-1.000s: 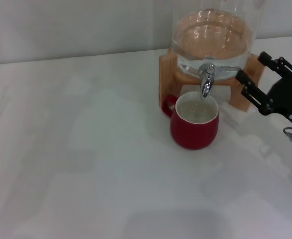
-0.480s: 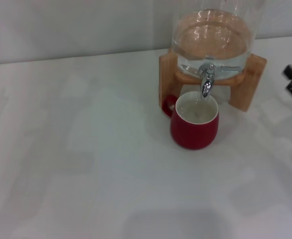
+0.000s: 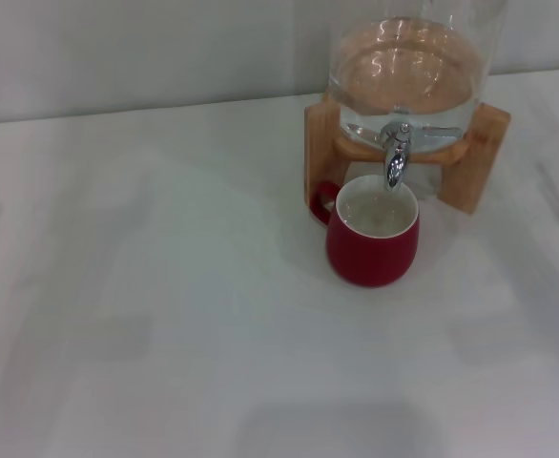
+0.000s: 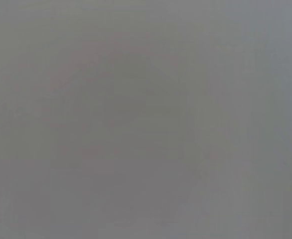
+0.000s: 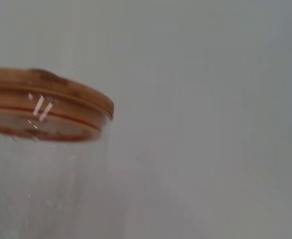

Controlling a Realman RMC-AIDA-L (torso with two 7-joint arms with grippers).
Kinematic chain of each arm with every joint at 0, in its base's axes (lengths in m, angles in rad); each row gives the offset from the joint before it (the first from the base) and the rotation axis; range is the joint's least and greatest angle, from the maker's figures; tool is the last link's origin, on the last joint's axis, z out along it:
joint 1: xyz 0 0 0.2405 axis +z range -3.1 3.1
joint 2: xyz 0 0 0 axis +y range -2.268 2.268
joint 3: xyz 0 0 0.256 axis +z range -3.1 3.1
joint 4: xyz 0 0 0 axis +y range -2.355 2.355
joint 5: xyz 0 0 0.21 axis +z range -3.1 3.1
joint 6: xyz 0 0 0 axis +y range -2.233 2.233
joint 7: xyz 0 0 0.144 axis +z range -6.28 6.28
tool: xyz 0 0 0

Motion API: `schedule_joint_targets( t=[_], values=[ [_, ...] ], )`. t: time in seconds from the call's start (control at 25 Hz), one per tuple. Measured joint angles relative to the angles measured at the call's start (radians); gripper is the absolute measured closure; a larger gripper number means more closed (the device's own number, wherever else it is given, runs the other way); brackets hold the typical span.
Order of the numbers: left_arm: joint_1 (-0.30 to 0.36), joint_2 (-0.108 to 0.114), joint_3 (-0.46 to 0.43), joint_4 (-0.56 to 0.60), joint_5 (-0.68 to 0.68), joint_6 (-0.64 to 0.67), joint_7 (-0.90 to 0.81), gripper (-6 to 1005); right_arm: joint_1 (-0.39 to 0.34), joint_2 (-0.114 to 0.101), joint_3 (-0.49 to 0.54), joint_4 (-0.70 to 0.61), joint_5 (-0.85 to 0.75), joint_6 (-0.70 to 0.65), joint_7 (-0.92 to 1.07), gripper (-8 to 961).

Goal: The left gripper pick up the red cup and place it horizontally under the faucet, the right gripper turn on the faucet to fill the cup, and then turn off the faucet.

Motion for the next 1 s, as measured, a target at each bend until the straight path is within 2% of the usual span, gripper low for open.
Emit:
schedule_joint_targets(
  t=[0.24, 1.0],
  values=[
    [-0.032, 0.001, 0.001, 0.118, -0.065, -0.075, 0.000, 111, 0.027, 0.002, 0.003, 0.000, 0.002, -0.057, -0.064, 336],
    [-0.041, 0.004, 0.010, 0.117, -0.063, -0.086, 0.000, 111, 0.027, 0.002, 0.039, 0.000, 0.088, -0.061, -0.074, 336]
  ],
)
